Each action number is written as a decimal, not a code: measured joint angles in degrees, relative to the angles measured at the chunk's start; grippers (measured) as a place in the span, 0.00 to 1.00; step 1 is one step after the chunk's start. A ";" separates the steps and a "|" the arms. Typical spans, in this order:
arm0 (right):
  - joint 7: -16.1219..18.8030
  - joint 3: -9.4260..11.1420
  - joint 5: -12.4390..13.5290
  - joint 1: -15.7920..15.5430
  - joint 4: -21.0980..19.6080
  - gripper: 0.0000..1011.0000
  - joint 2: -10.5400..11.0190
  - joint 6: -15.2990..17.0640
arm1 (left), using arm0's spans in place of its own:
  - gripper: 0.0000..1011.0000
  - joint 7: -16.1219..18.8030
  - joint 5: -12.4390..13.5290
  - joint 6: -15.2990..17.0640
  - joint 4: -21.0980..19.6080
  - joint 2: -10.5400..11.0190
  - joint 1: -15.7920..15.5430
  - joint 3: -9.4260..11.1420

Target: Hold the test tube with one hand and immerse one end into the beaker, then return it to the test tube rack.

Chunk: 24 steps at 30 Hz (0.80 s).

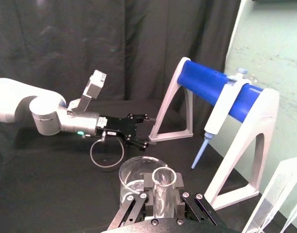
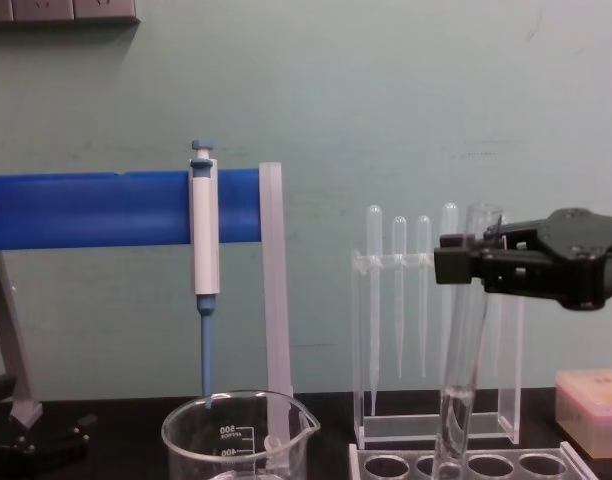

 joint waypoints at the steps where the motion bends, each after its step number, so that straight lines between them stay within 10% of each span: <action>1: 0.05 -0.03 -0.14 -0.04 0.10 0.23 -0.07 -0.07 | 0.99 0.00 0.00 0.00 0.00 0.00 0.00 0.00; 24: 1.00 0.18 -2.36 -1.62 3.54 0.22 -2.17 -3.38 | 0.99 0.00 0.00 0.00 0.00 0.00 0.00 0.00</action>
